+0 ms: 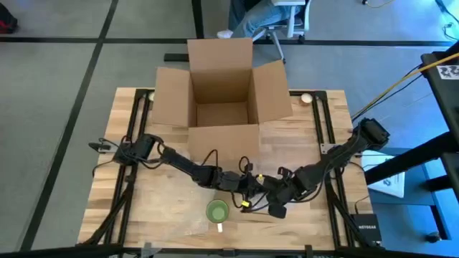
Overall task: Wrap mug
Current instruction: Wrap the blue mug with the right transparent bubble wrap
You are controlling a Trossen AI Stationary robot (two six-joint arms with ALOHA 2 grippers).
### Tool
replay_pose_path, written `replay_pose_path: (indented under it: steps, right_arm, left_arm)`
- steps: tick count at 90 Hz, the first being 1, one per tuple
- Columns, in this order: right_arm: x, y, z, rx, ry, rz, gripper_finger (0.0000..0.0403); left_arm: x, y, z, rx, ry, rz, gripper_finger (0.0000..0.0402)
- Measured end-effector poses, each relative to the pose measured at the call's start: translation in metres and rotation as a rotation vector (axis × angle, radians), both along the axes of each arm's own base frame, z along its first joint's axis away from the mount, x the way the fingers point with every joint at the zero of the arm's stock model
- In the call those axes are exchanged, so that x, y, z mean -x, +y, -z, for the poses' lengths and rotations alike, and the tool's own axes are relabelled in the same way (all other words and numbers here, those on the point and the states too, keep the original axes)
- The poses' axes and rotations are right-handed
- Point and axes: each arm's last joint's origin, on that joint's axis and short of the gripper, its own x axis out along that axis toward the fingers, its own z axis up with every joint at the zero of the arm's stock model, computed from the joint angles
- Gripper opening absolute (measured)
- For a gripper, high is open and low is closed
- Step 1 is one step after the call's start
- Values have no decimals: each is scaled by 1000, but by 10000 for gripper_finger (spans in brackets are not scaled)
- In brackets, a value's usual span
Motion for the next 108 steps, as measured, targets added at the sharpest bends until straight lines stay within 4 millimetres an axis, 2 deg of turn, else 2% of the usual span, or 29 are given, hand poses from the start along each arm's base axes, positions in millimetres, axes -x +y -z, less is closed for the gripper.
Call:
replay_pose_path:
  steps: [16,29,42,61,93,100,108]
  right_arm:
    - [-3,1,-20,16,-6,0,1]
    - [1,-4,-21,114,8,12,1]
    - [4,-8,-8,195,-12,35,1]
    - [6,-9,13,156,-24,40,1]
    - [3,-7,14,131,-58,47,1]
    - [2,-6,14,123,-68,46,1]
    - [0,-5,13,102,-87,40,1]
  left_arm:
    - [0,0,0,0,2,0,0]
    - [0,0,1,-1,3,0,0]
    - [0,0,-1,-1,4,0,0]
    - [5,-6,-14,-34,-7,14,0]
    - [12,-19,-42,-90,-115,-15,0]
    - [10,-16,-35,-72,-104,-41,0]
    - [5,-7,-18,-41,-48,-55,0]
